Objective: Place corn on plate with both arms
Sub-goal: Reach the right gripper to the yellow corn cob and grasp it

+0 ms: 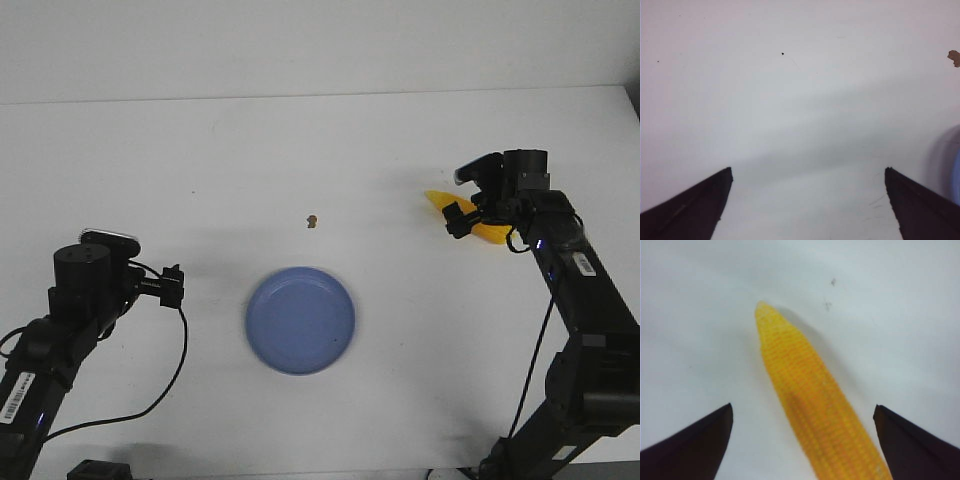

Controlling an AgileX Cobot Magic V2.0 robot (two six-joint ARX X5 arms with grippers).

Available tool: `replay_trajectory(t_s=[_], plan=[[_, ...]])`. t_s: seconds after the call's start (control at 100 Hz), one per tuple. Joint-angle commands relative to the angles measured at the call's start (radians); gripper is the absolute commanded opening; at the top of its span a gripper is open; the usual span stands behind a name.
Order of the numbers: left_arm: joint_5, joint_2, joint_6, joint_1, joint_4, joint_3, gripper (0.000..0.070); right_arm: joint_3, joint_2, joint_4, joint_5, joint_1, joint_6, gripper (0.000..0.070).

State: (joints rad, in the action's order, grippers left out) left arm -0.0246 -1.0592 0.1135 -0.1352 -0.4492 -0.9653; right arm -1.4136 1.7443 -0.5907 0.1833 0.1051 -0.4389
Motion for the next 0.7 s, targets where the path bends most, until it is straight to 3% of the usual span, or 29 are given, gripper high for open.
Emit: replay_trajectory(t_s=[0.0,0.16,0.34,0.69], plan=[[0.003,-0.009,-0.004,-0.002,0.006,-0.005,0.0622,-0.025,0.041,0.012,0.003,0.009,-0.011,0.0594],[0.003,-0.009,-0.006,-0.002,0.005,-0.005,0.0622,-0.025,0.077,0.022,0.005,0.028,-0.006,0.0593],[0.003,-0.009,-0.006,-0.002,0.007,-0.005,0.0622,-0.025,0.119,0.020,0.064,0.055,0.006,0.0593],[0.003,-0.009,-0.006,-0.002,0.009,-0.005,0.0622,-0.025,0.182,0.016,0.055,0.080,0.020,0.0568]])
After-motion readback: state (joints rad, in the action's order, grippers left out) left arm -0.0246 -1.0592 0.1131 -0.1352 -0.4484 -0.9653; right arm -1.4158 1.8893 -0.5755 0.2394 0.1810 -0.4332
